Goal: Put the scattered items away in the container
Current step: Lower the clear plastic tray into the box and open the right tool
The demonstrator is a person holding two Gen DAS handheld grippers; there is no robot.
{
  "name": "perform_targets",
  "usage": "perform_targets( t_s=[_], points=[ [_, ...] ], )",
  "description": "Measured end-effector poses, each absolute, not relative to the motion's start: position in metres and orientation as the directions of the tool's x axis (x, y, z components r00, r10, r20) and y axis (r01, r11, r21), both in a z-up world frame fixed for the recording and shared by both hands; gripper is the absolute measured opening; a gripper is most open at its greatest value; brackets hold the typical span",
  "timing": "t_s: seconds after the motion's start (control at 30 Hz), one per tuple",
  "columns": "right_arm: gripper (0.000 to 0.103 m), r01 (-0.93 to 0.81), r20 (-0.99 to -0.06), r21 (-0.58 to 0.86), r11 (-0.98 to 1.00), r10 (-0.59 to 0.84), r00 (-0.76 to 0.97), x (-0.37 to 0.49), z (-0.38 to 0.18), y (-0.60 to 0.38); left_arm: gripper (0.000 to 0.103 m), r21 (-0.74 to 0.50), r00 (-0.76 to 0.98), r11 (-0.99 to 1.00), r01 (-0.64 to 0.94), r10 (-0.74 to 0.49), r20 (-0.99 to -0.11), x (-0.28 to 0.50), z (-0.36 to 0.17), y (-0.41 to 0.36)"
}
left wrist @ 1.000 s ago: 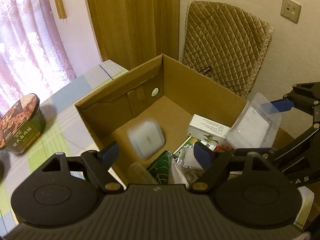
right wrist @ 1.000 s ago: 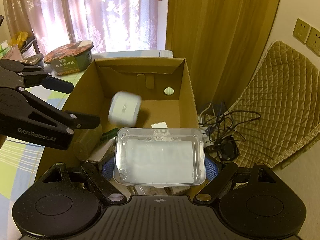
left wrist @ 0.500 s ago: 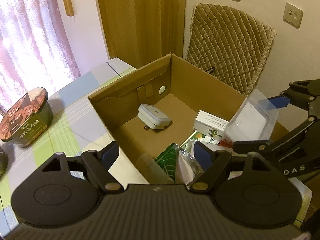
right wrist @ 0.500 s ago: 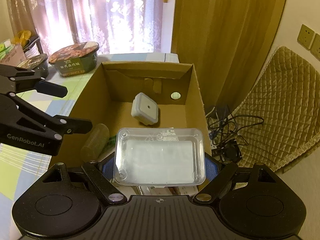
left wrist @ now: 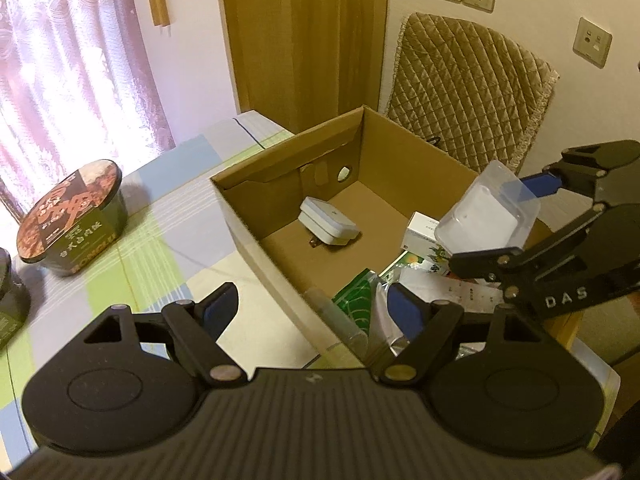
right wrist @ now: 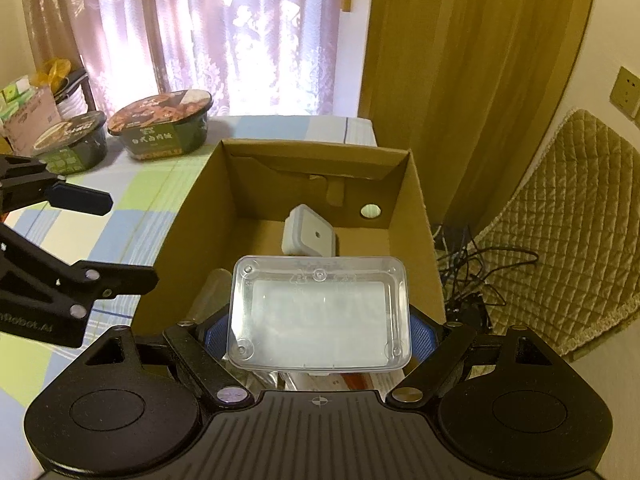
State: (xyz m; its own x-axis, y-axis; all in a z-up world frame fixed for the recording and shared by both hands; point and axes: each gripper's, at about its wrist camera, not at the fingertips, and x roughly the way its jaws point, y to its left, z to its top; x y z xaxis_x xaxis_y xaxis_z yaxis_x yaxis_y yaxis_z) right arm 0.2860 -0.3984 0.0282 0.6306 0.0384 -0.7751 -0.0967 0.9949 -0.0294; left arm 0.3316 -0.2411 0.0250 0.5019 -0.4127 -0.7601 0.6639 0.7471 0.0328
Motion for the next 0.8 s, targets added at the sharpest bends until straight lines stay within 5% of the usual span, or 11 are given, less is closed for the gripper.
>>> perform_targets(
  t_s=[0.8],
  points=[
    [0.087,-0.119,-0.780,-0.022,0.993,0.057,0.623,0.325,0.019,-0.382,0.078,0.029,0.510,0.767,0.641,-0.397,-0.763,0.339,0.022,-0.210]
  ],
)
